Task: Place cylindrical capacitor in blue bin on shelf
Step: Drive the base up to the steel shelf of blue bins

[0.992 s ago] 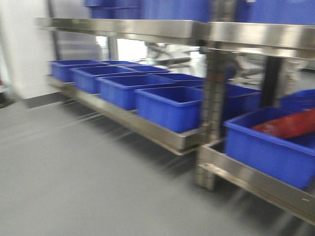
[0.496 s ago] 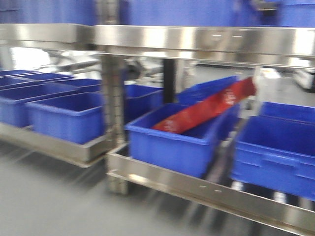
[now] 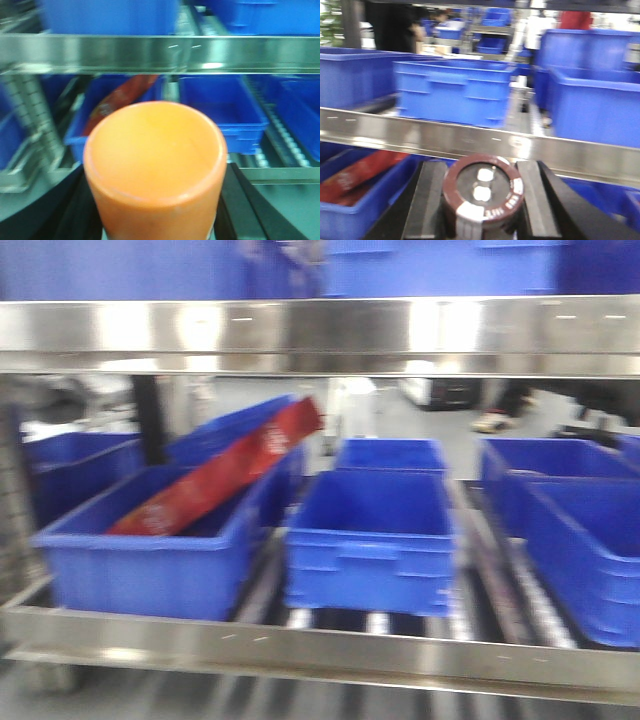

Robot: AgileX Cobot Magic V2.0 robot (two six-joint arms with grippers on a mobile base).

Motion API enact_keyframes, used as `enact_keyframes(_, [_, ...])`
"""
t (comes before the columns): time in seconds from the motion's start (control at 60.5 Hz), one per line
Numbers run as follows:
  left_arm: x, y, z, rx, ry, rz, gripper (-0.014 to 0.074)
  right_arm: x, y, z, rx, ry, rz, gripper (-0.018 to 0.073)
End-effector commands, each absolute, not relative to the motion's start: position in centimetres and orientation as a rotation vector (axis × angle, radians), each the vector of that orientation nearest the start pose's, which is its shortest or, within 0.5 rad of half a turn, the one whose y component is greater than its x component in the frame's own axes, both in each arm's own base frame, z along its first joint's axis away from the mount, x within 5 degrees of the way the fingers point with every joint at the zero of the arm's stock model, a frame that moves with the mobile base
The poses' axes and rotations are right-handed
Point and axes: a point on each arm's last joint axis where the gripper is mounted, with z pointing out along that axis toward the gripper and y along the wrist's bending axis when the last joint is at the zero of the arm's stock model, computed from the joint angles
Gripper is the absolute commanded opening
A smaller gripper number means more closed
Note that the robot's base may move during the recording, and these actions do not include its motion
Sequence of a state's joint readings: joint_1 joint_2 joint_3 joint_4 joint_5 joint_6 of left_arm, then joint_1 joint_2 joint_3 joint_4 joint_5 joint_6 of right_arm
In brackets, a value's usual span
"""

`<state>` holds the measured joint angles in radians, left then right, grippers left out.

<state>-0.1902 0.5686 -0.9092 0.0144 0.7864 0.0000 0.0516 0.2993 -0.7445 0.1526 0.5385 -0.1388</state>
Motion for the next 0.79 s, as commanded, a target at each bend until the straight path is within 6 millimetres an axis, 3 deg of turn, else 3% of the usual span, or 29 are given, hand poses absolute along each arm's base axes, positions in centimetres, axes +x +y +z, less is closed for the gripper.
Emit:
enact_keyframes(0.0, [8.47,-1.63,40.25,0.19,1.896,-0.123,-0.0111,3.64,0.87,39.1,-0.106,1.547,0.092,-0.0109])
enact_keyframes(0.777, [8.47,-1.63,40.25,0.19,1.896,-0.123,-0.0111,3.64,0.87,39.1,-0.106,1.547,0.092,-0.0109])
